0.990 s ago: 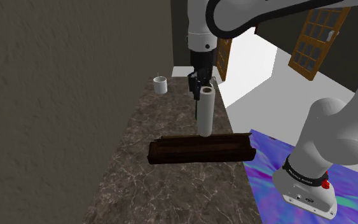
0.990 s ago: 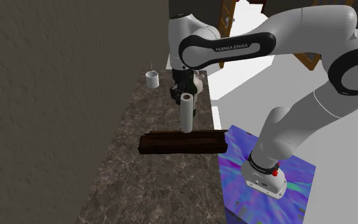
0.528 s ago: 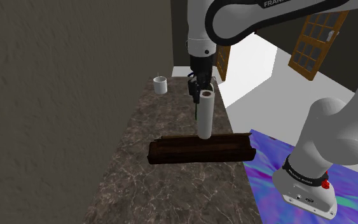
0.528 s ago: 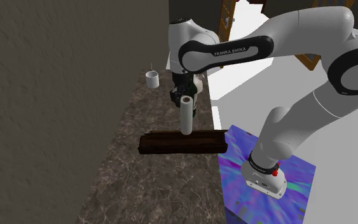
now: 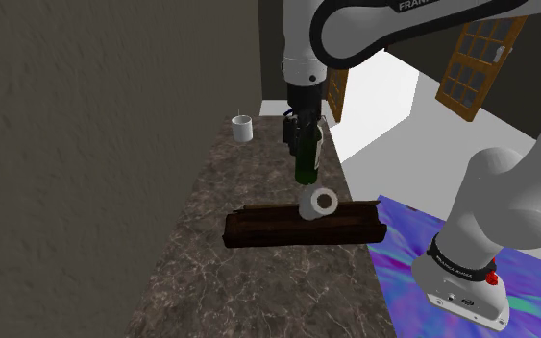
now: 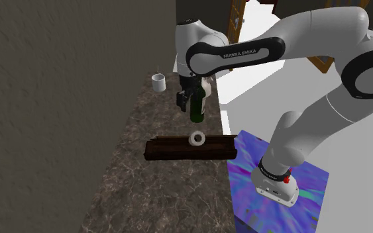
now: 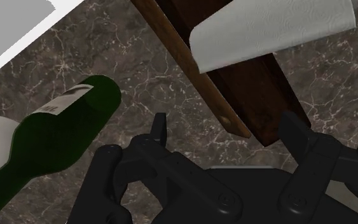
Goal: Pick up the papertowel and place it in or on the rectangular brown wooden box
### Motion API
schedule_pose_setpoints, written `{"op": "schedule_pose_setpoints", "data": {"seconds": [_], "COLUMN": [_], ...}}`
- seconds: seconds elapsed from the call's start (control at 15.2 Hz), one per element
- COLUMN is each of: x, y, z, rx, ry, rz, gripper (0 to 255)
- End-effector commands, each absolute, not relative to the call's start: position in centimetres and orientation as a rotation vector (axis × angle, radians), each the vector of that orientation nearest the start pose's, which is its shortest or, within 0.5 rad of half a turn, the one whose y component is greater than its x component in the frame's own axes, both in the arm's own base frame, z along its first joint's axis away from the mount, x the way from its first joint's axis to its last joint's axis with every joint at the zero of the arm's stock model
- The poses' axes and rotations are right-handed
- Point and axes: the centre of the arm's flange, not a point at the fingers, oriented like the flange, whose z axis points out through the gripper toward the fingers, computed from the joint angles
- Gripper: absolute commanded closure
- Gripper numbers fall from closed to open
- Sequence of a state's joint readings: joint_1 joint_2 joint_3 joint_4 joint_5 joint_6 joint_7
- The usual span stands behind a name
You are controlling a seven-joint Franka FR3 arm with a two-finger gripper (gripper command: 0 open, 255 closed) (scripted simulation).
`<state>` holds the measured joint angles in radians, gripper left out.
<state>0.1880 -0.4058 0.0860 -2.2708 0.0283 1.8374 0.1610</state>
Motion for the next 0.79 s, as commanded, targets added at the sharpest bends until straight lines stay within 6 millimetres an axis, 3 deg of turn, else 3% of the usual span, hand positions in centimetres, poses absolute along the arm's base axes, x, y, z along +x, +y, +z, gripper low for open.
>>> {"op": "schedule_pose_setpoints", "data": {"seconds": [0.0,0.2,0.73], "x": [41.1,41.2,41.2], "y": [12.1,12.2,12.2], "z": [52.7,56.3,56.3], "rx": [-3.15,-3.15,-3.15], "ry": [-0.154,-0.154,-0.154], "rz": [0.042,0.042,0.042], "gripper": [0,0,0]}}
